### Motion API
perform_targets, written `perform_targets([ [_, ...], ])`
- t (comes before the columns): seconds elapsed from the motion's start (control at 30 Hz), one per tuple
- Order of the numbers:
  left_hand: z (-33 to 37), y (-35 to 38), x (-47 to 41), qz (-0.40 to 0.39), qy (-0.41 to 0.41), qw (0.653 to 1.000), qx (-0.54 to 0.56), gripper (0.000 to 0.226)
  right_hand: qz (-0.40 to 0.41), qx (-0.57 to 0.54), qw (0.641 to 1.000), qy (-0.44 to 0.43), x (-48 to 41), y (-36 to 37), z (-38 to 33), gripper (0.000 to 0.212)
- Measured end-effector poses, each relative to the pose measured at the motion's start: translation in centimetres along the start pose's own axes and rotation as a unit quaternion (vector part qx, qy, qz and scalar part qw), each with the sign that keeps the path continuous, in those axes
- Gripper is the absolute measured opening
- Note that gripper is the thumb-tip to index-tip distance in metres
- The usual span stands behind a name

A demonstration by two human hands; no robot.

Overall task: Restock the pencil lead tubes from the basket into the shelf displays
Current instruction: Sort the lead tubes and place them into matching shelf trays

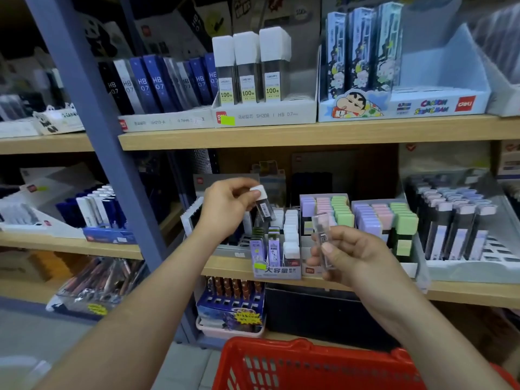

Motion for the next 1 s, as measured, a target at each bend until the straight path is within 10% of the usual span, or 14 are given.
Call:
perform_targets([
  [1.0, -1.3, 5.8, -0.9, -0.199, 0.005, 0.961, -0.193, 0.011, 0.028, -0.059, 0.997, 0.033, -0.6, -0.4, 1.3, 0.019],
])
Point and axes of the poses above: each hand's wrist, its own x-axis away from the middle knuckle, its own y-axis out of the palm, z = x × y, the point moved 8 cm from there along -x, towards the middle knuckle, and after that the axes turned 5 degrees about y, right-handed, at the moved point
